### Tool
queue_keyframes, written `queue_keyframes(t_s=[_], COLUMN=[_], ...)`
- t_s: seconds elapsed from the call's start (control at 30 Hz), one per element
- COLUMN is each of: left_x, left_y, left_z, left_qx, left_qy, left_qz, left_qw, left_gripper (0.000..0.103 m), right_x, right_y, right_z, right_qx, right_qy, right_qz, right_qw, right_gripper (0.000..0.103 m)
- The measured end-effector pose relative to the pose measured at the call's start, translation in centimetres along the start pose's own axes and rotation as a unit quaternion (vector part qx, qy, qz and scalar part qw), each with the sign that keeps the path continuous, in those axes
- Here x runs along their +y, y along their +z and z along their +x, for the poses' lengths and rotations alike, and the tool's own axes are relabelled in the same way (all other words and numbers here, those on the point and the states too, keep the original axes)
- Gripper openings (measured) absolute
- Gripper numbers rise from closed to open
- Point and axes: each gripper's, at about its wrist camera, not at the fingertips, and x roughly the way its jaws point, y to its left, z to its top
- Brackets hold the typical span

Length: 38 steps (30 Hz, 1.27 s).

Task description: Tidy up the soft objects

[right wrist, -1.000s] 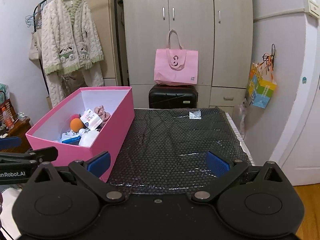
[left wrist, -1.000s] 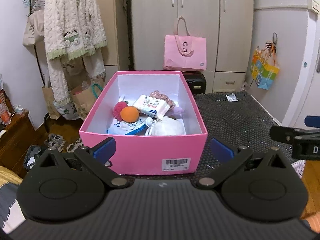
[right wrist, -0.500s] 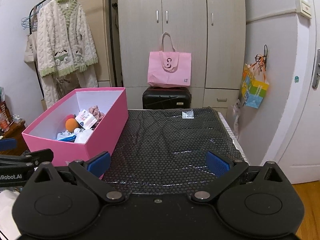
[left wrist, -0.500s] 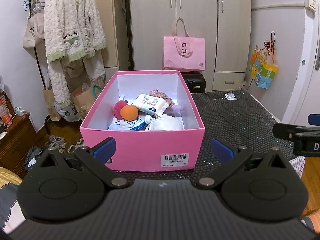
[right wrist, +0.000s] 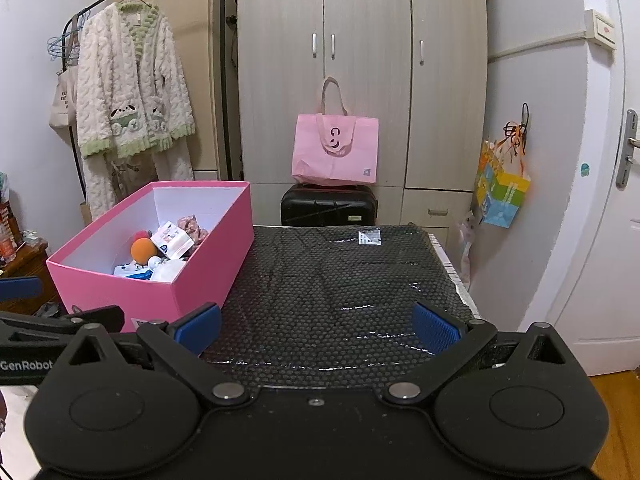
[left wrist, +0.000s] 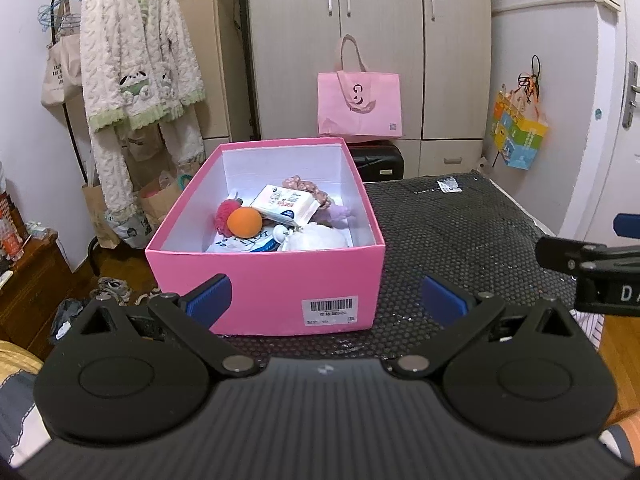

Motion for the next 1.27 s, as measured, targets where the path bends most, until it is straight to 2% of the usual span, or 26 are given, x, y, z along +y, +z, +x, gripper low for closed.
queue_keyframes(t_s=[0.23, 0.5, 1.27], left_x=[-0.4, -0.6, -0.9], left_y=[-0.3, -0.3, -0.3], left_z=[-0.1, 0.2, 0.1], left_qx=[-0.002, -0.004, -0.014], left_qy=[0.002, 0.030, 0.055], left_qz=[0.001, 0.000, 0.016], left_qw=[1.0000, 0.9996, 0.9983], left_gripper=[0.103, 0.103, 0.103], right_x=[-0.2, -0.6, -1.2], right_y=[-0.1, -0.5, -0.6], right_z=[-0.1, -0.3, -0.2], right_qx=[-0.003, -0.008, -0.004], right_qy=[-0.011, -0.022, -0.019], right_qz=[0.000, 0.000, 0.010], right_qw=[1.000, 1.000, 1.000], right_gripper=[0.103, 0.103, 0.103])
